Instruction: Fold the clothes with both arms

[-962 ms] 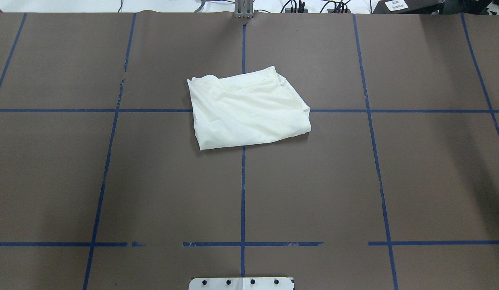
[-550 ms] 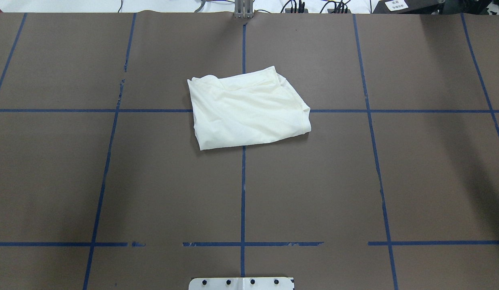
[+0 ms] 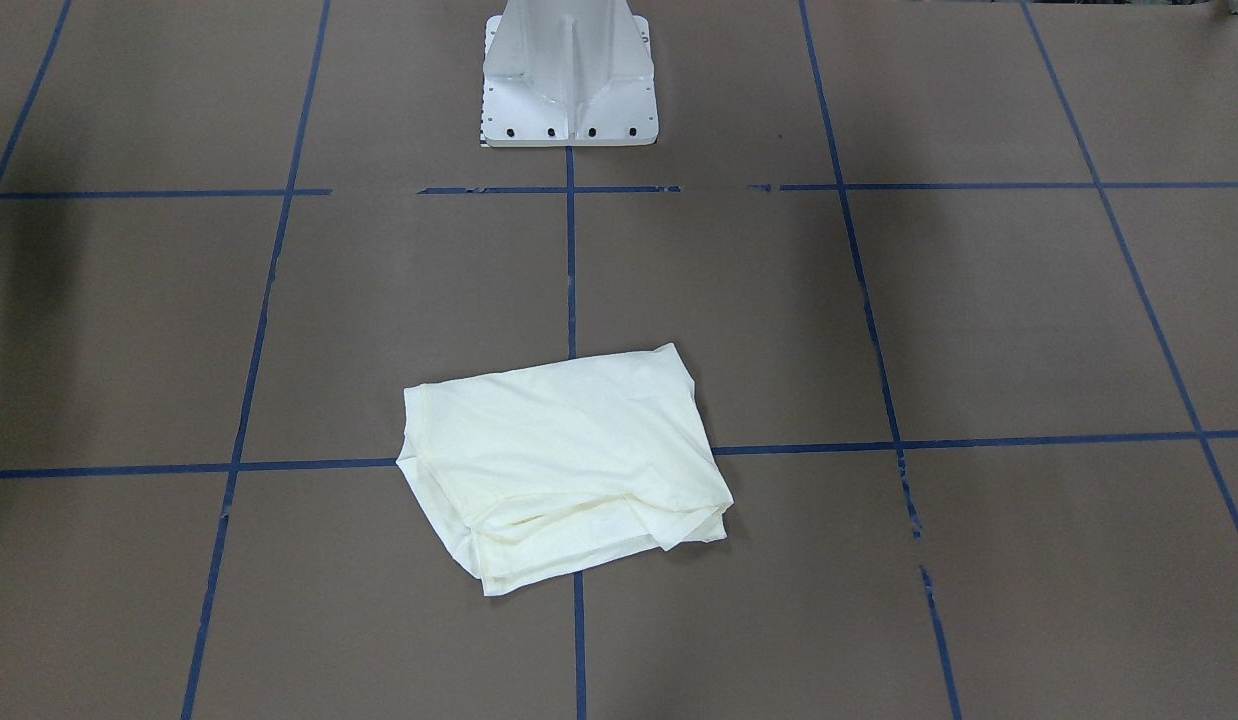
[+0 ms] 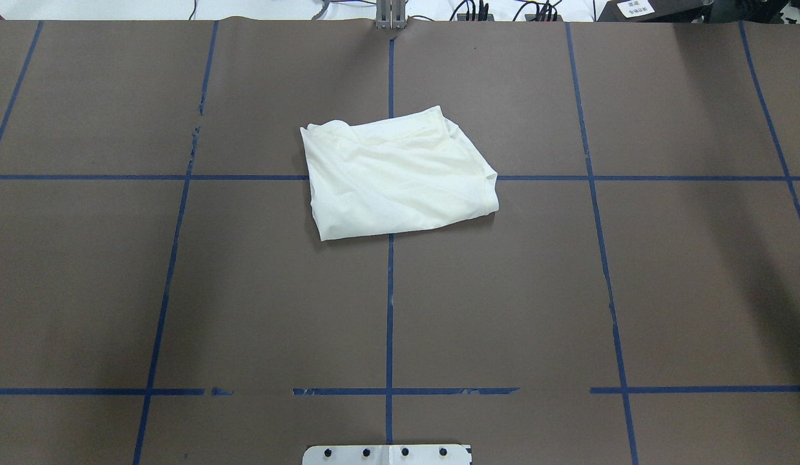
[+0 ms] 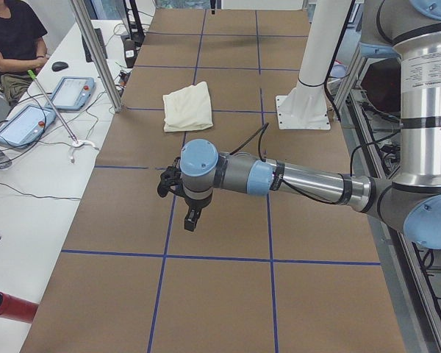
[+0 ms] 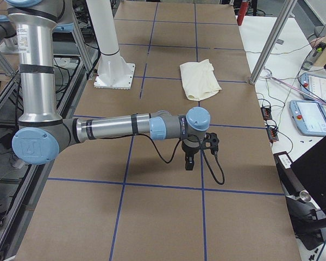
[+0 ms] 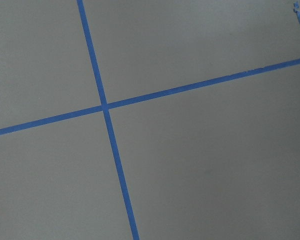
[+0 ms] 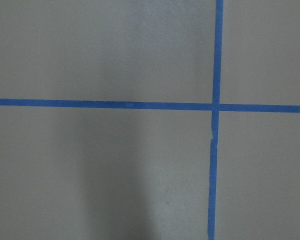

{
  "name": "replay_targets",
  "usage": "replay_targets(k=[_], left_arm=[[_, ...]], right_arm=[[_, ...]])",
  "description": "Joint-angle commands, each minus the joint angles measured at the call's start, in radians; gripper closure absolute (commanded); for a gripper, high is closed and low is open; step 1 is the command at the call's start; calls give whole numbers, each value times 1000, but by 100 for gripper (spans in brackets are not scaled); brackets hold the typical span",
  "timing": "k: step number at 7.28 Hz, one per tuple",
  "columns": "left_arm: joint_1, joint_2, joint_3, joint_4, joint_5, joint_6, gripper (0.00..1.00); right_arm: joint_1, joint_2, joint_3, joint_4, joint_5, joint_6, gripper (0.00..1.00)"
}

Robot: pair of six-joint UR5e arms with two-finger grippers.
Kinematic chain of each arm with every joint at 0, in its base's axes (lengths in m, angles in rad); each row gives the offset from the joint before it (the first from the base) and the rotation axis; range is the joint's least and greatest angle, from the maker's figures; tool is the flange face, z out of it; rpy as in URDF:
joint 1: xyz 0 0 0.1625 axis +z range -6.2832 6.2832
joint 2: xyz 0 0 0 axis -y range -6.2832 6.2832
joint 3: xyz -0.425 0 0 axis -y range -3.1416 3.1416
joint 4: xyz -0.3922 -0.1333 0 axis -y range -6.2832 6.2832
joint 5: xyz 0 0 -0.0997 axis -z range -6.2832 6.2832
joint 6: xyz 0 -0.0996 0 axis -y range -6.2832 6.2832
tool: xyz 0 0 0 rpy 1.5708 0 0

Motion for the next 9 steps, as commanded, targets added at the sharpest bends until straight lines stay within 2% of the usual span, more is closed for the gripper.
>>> replay_targets(k=[1,3,5,7,9], left_arm=[[0,6,-56,11,7,-4,0],[3,2,-7,-1,6,-7,0],[6,-56,100,-32,11,-4,0],[4,-78,116,-26,58,-9,0],[-3,-73,111,-24,59,-7,0]], right_arm=[[-1,1,7,0,3,2,0],[-1,13,-2,1,-3,2,0],[-1,13,-5,1,2,3,0],[-1,19,-28,0,-3,2,0],[4,13,-38,-1,-5,2,0]])
